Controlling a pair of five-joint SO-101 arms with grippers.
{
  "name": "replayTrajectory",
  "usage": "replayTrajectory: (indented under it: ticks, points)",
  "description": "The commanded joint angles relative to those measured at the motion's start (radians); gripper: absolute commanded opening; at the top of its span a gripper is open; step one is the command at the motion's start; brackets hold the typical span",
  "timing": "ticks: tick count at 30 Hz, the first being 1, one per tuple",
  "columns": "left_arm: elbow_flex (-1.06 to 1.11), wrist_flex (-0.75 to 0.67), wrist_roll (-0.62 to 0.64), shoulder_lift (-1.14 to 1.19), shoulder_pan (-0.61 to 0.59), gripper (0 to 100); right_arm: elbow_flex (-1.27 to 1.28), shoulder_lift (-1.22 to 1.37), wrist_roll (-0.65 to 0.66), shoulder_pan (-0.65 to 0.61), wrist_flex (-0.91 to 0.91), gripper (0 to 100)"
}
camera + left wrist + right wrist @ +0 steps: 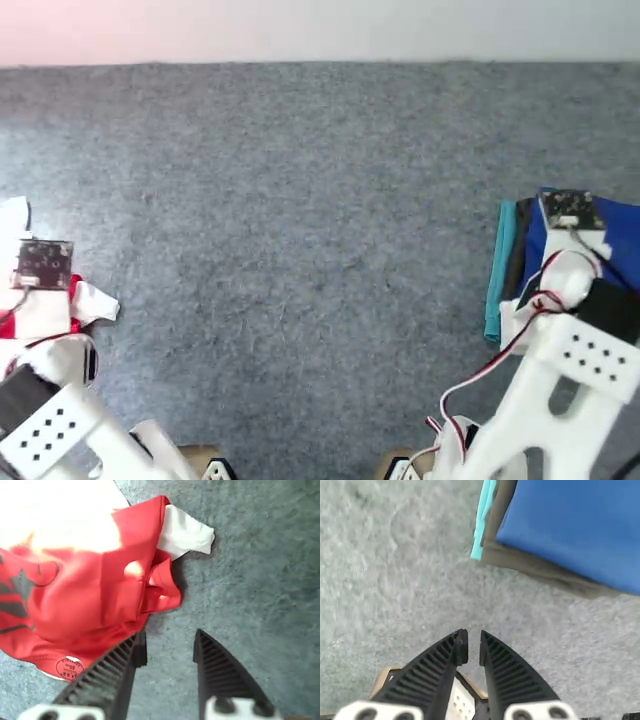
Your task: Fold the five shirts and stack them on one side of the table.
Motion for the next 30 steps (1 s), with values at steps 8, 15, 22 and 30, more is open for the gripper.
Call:
replayTrajectory:
  ticks: [8, 15, 22, 30]
  points:
    - [0.185, -0.304, -0.233, 0.005, -0.057, 17, 0.15, -0.035, -0.025, -0.005, 0.039, 4.6]
    - [0.088, -0.322, -0.261, 0.298, -0.041, 17, 0.146, -0.035, -0.034, -0.004, 0.039, 4.6]
    - [-0.2, -0.244, -0.258, 0.658, -0.048, 17, 0.146, -0.035, -0.034, -0.004, 0.039, 4.6]
    - [-0.303, -0.239, -0.25, 0.971, -0.006, 17, 0.146, -0.035, -0.035, -0.004, 0.038, 4.6]
